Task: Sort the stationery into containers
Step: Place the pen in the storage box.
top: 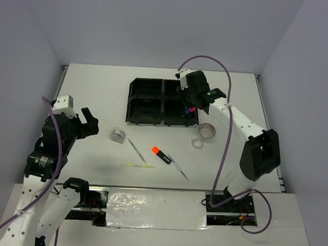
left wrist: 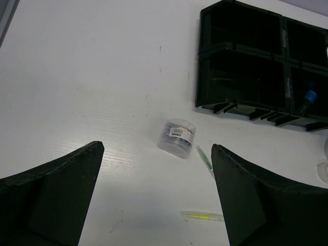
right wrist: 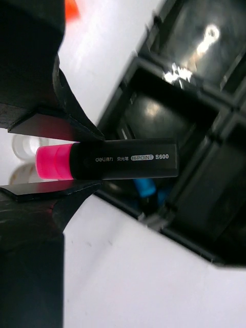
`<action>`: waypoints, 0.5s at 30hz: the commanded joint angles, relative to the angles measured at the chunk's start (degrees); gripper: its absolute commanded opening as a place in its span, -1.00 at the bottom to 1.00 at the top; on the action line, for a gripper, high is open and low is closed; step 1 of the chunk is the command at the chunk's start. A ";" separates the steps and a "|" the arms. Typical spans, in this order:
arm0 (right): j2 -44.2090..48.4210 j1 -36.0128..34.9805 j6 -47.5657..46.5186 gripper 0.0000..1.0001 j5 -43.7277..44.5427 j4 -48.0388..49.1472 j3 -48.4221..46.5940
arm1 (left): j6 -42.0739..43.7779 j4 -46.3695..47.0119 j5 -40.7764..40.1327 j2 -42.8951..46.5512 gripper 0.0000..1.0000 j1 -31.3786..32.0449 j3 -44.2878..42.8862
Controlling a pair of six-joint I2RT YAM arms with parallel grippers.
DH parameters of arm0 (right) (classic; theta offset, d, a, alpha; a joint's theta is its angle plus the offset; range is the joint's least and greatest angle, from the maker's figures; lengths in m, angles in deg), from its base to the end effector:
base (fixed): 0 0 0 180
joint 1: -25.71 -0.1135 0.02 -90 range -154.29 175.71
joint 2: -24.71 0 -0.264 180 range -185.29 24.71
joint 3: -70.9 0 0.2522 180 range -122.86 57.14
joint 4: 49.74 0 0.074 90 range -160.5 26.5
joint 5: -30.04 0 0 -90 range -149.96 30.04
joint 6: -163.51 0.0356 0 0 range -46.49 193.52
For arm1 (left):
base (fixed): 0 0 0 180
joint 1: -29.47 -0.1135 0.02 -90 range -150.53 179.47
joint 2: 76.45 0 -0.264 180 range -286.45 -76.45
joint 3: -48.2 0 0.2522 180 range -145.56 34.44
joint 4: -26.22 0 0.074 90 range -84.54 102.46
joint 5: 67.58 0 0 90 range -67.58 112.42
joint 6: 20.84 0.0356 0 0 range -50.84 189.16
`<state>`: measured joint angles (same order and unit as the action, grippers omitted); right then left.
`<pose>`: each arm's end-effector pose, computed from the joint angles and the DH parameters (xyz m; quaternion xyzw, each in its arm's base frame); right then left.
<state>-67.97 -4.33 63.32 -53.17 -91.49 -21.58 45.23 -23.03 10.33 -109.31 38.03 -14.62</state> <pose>0.3188 0.1795 0.3032 -0.2909 0.8644 0.0168 0.4097 0.1192 -0.0104 0.3467 -0.1688 0.7956 -0.0785 0.5765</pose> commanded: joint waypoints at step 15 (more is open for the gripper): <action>-7.78 2.53 -0.71 0.53 -6.43 -2.60 -10.15 | 1.69 3.32 2.25 0.34 0.99 0.32 0.19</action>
<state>-79.51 -1.42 61.24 -57.85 -95.34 -31.24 45.43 -22.59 11.64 -109.29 38.05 -14.51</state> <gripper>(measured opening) 0.739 0.994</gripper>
